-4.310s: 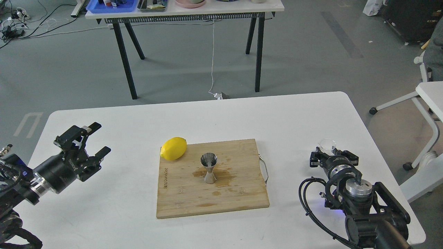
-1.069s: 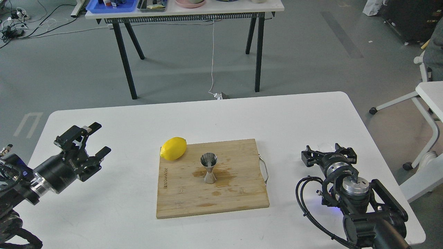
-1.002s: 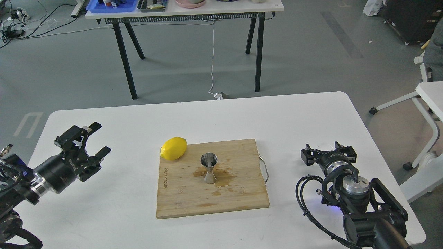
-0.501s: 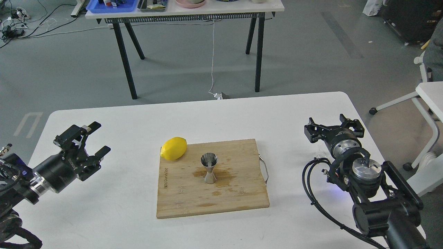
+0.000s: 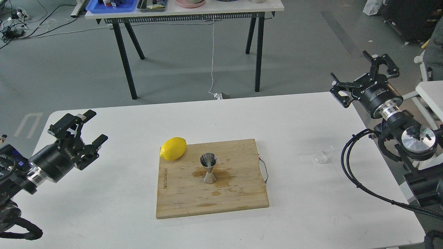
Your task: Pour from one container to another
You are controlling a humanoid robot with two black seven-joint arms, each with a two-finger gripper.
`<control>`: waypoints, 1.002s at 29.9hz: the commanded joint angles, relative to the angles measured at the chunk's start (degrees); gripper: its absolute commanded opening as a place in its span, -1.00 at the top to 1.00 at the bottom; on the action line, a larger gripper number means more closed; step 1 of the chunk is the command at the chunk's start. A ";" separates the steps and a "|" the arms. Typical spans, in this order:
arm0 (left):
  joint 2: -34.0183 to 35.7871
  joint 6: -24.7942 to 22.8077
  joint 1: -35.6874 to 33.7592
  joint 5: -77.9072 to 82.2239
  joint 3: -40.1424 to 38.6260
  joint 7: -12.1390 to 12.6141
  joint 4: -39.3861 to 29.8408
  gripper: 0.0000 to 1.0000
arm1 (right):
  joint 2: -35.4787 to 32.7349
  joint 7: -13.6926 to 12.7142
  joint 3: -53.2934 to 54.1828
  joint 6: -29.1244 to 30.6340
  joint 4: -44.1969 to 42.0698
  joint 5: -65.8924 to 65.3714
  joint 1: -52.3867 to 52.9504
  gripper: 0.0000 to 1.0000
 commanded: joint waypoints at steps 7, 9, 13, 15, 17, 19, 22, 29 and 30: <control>0.21 0.00 -1.28 -7.11 -0.52 0.00 0.00 -0.98 | -1.18 -0.09 -0.18 6.90 -7.33 -0.64 -2.26 -0.95; 0.30 0.00 -1.19 -7.11 -0.43 0.00 0.00 -0.98 | -1.27 -0.09 -0.10 6.90 -8.30 -0.64 -2.62 -0.95; 0.56 0.00 -0.76 -7.02 -0.16 0.00 0.00 -0.98 | -1.88 -0.09 -0.10 6.90 -8.48 -0.73 -2.79 -0.95; 0.56 0.00 -0.32 -6.93 -0.08 0.00 0.00 -0.98 | -2.41 -0.09 -0.01 6.90 -8.48 -1.60 -2.79 -0.95; 0.48 0.00 -0.23 -6.93 0.01 0.00 0.00 -0.98 | -2.68 0.00 0.17 6.90 -8.48 -2.66 -2.62 -0.95; 0.47 0.00 -0.23 -6.93 0.01 0.00 -0.09 -0.98 | -2.68 0.26 0.17 6.90 -8.48 -3.01 -2.27 -0.95; 0.47 0.00 -0.49 -7.11 -0.60 0.00 -0.70 -0.98 | -2.77 0.53 -0.01 6.90 -8.83 -3.19 -1.91 -0.95; 0.47 0.00 -2.07 -7.20 -1.48 0.00 -0.27 -0.98 | -2.42 0.61 0.60 6.90 -10.06 -2.93 -2.00 -0.96; 0.39 0.00 -2.59 -7.20 -1.40 0.00 -0.27 -0.98 | -2.24 0.61 0.96 6.90 -10.58 -2.84 -2.00 -0.96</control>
